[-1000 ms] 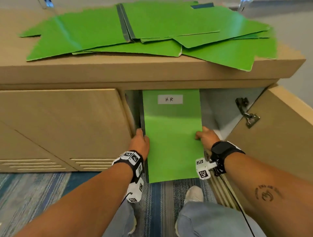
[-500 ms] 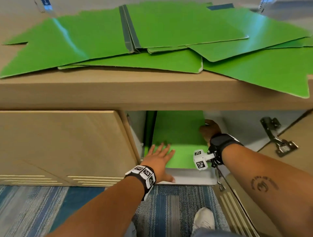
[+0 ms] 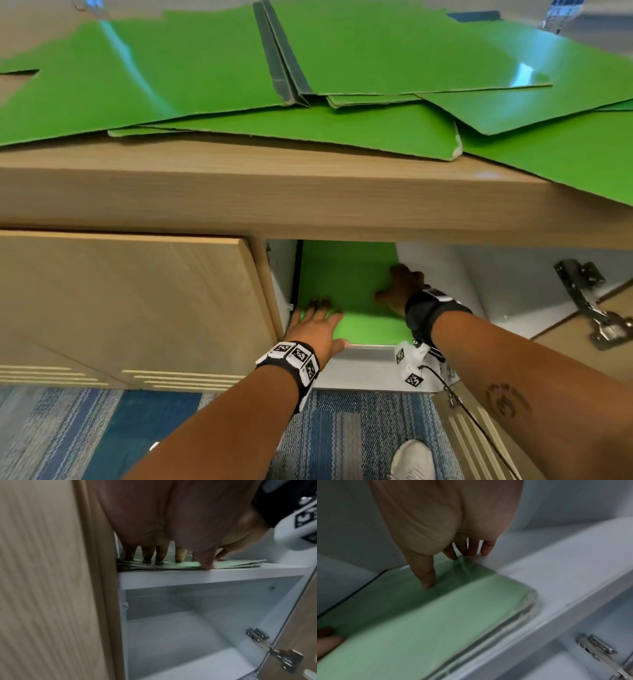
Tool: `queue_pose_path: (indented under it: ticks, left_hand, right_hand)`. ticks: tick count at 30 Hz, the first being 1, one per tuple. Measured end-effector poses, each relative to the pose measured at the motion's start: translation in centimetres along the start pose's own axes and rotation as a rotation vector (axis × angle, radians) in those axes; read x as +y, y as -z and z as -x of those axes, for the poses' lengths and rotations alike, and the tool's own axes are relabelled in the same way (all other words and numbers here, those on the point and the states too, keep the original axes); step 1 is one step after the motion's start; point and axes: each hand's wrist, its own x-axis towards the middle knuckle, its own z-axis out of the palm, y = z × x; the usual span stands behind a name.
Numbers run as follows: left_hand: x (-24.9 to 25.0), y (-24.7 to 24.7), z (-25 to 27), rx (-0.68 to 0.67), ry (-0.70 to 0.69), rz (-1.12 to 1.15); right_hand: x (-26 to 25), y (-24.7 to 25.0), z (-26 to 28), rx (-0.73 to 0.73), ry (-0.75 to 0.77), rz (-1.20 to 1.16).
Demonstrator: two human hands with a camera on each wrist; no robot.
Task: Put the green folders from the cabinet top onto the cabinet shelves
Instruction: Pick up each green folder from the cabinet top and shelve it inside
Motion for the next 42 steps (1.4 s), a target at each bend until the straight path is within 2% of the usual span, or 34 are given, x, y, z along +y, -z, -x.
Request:
queue_pose_path:
  ticks: [4,7,11,16,21,25,30,34,37,39,42]
  left_hand:
    - [0.9,1.2,0.5,0.031,0.021,0.031]
    - [1.9,3.0,1.6,0.151,-0.013,0.076]
    - [3.6,6.5,4.8,0.292,-0.079,0.123]
    - [5.3,11.8,10.3,0.476,-0.147,0.126]
    - [6.4,16.7,16.6,0.552,-0.236,0.056]
    - [7.1,19.3,21.5,0.54,-0.259,0.019]
    - [8.1,24.3,24.8,0.691,-0.279,-0.008]
    - [8.9,28.8,24.7,0.775,-0.263,0.009]
    - [8.5,31.5,22.9,0.777,-0.162,0.043]
    - [7.9,32.7,21.3,0.738,-0.066,0.071]
    - [7.3,33.1,19.2,0.605,0.066,0.029]
  right_hand:
    - [-1.0,0.7,1.5,0.077,0.077,0.145]
    - [-2.8,1.4,3.9,0.131,0.196,0.133]
    - [-4.5,3.1,8.9,0.122,0.335,0.02]
    - [-6.7,7.5,16.1,0.269,0.546,-0.19]
    - [-8.1,12.2,23.2,0.26,0.519,-0.155]
    - [-8.7,15.0,28.5,0.204,0.601,-0.152]
    - [-10.5,20.6,33.3,0.347,0.683,-0.165]
    - [-12.0,25.2,33.6,0.406,0.685,-0.179]
    - [-13.0,27.4,31.6,0.439,0.628,-0.169]
    - [-13.5,28.4,30.1,0.428,0.572,-0.164]
    - [-14.0,29.2,28.1,0.397,0.493,-0.114]
